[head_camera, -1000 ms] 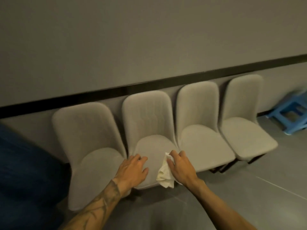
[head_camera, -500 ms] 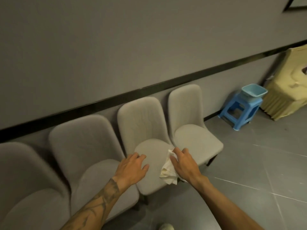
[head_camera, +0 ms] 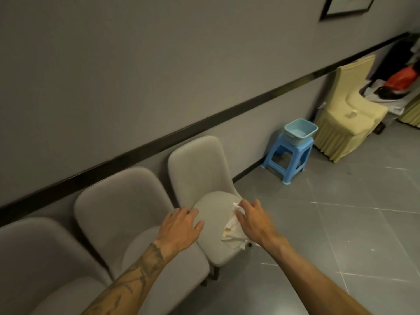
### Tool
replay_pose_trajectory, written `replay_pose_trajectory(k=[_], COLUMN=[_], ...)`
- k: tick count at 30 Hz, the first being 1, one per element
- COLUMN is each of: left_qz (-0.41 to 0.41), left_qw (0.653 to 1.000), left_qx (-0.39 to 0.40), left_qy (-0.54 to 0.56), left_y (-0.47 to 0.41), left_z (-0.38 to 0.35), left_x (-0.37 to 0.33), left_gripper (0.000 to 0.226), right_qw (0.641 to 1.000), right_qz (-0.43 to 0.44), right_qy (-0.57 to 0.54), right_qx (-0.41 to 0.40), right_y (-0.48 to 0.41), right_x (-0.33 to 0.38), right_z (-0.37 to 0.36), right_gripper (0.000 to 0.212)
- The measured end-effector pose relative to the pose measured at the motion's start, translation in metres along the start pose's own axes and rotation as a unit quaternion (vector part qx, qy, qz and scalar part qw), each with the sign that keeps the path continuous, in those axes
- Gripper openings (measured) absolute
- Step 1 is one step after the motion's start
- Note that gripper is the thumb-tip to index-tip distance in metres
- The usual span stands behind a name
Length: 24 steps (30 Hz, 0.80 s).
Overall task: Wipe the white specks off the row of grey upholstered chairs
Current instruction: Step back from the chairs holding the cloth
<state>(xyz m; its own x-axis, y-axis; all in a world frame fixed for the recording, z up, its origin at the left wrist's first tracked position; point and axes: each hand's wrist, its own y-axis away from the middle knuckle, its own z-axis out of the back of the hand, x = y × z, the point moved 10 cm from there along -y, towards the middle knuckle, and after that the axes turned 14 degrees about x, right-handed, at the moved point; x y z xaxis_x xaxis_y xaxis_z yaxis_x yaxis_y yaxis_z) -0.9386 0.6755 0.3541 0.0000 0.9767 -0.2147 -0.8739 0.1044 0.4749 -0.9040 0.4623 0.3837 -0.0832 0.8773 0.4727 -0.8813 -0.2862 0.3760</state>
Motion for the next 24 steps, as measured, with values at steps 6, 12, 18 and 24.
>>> replay_pose_trajectory(k=[6, 12, 18, 24], left_qz=[0.013, 0.023, 0.025, 0.015], left_qw=[1.0, 1.0, 0.999, 0.999], left_qx=[-0.003, -0.006, -0.008, -0.022], left_qy=[0.008, 0.014, 0.024, 0.017], left_y=[-0.098, -0.182, -0.289, -0.419], left_z=[0.027, 0.061, 0.101, 0.14], left_x=[-0.109, -0.224, -0.322, -0.398], left_gripper=[0.057, 0.054, 0.053, 0.054], right_qw=[1.0, 0.999, 0.999, 0.998], right_qz=[0.018, 0.026, 0.024, 0.033], right_qy=[0.02, 0.036, 0.034, 0.04], right_qx=[-0.008, -0.003, -0.007, -0.022], right_y=[-0.061, -0.113, -0.18, -0.275], right_x=[-0.114, -0.213, -0.304, -0.377], right_z=[0.09, 0.19, 0.281, 0.365], right_gripper=[0.027, 0.026, 0.024, 0.023])
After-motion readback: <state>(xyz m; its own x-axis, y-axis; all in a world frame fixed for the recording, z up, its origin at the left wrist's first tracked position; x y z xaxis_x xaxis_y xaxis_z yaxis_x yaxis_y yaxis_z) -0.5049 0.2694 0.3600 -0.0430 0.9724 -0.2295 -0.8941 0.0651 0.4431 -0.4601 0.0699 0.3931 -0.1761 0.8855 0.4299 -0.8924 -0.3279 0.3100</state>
